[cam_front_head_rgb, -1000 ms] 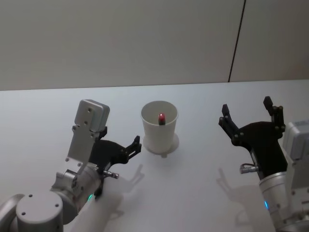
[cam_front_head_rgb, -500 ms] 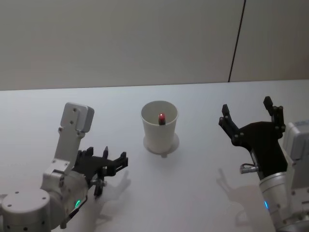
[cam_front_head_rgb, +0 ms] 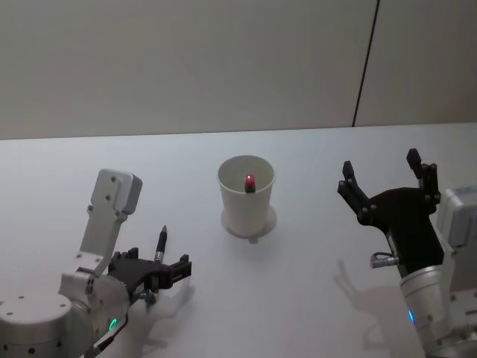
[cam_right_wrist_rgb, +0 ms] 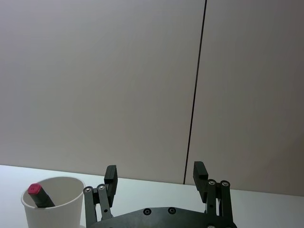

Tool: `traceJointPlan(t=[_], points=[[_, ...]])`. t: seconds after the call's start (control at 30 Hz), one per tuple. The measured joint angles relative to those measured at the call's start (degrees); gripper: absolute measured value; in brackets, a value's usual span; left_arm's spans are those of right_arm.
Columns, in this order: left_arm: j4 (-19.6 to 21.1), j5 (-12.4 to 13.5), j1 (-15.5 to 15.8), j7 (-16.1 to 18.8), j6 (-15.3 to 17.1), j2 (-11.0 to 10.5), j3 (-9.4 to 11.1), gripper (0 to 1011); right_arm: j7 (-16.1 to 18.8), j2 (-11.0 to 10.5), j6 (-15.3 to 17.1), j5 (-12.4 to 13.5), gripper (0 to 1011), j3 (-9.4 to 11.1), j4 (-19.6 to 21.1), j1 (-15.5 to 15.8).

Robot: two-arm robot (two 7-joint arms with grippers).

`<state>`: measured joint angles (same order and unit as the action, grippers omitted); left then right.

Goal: Place the pen into the pen holder.

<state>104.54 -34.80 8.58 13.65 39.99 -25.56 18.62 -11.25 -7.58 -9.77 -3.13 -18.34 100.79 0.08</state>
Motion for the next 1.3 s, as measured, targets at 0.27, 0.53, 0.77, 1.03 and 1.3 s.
traceJointPlan(t=[0.27,0.53,0.77,1.03,1.3], points=[[-0.54,2.02,0.03,-1.35,1.78,-0.14,0.36,1004,0.00,0.00,0.00,0.00,1001,0.00,0.00,0.00],[-1.19,5.34,0.10,-2.31,2.89,-0.16,0.97,1004,0.00,0.00,0.00,0.00,1001,0.00,0.00,0.00],[-1.73,7.36,0.10,-2.65,3.21,-0.10,1.24,947,0.00,0.00,0.00,0.00,1001,0.00,0.00,0.00],[-2.12,8.80,-0.11,-2.89,2.86,-0.02,1.20,780,0.00,0.00,0.00,0.00,1001,0.00,-0.01,0.00],[-2.42,9.10,-0.34,-2.89,2.52,0.16,0.79,728,0.00,0.00,0.00,0.00,1001,0.00,-0.01,0.00]])
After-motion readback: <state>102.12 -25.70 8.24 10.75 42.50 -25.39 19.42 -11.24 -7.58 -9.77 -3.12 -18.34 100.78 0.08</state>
